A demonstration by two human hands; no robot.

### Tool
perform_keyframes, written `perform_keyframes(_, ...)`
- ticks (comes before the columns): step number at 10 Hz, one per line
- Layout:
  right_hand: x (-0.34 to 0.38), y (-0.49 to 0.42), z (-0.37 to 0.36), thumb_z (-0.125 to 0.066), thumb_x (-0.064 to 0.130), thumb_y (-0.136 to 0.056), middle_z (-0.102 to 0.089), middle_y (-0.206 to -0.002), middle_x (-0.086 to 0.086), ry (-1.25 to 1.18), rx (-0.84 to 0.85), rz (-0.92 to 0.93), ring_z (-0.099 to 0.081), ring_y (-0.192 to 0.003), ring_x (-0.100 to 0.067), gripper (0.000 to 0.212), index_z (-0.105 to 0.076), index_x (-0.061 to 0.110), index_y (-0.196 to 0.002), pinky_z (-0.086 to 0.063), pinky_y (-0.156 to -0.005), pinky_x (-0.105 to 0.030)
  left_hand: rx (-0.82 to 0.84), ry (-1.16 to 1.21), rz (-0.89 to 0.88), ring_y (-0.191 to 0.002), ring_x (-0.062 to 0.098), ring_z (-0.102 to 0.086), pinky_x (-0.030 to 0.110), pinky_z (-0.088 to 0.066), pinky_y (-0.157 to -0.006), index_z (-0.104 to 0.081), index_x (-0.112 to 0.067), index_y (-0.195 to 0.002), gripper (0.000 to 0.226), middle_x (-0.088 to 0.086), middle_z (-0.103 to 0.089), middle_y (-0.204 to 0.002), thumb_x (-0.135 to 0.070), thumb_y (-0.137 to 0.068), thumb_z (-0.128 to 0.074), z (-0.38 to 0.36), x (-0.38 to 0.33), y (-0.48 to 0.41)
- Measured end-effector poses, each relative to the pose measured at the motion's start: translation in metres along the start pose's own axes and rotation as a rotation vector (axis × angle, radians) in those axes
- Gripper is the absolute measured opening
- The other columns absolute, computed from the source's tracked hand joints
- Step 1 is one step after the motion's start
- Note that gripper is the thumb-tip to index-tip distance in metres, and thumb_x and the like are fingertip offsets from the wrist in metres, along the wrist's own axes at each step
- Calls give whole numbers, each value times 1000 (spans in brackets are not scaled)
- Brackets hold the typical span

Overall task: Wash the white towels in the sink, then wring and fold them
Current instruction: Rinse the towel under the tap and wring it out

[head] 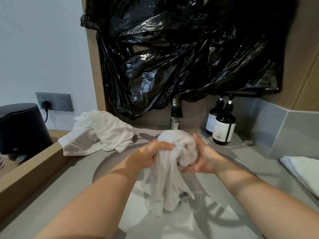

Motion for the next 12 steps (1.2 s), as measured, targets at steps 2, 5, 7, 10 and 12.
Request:
perform_keyframes(2,30,16,-18,-50,23,-97,-69,-113,-15,101,-85,280,-66,-103,-29,31,-64,6,-119,-52,-90,-50,-119,33,12,-114,30,-64,47,-43,-108,-62,-6,-126,85,15,-69,-119,-71,-72,-67,11,14,-11)
perform_keyframes(5,54,40,-43,-48,63,-89,-63,-107,-3,861,-568,573,-58,-100,-27,53,-46,27,-127,-45,-84,-34,-473,-329,30,-127,35,-50,32,-42,-91,-51,3,-134,50,21,-53,-137,-33,-107,-30,22,0,-12)
perform_keyframes(7,44,26,-19,-38,55,-92,-64,-88,-4,779,-587,371,-62,-86,-28,35,-59,28,-83,-52,-81,-39,-462,-405,-60,-55,14,-48,17,-38,-51,-54,-12,-71,33,0,-52,-66,-29,-97,-46,18,1,-13)
perform_keyframes(10,39,37,-10,-29,49,-100,-57,-128,-18,551,-635,260,-53,-118,-31,51,-59,9,-110,-38,-99,-36,-474,-159,-38,-75,14,-54,23,-43,-62,-57,-11,-108,28,6,-58,-91,-35,-103,-44,31,13,-21)
perform_keyframes(12,41,45,-60,-29,43,-102,-60,-117,-14,977,-689,517,-58,-106,-34,43,-45,10,-123,-39,-77,-31,-204,152,-131,-84,27,-63,37,-51,-75,-67,-5,-105,40,12,-66,-88,-42,-94,-57,2,13,-22)
Point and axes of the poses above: each hand's wrist, its own y-axis away from the middle knuckle, its own z-axis out of the back of the hand, x = y × z, the point moved 9 cm from there along -y, towards the middle knuckle
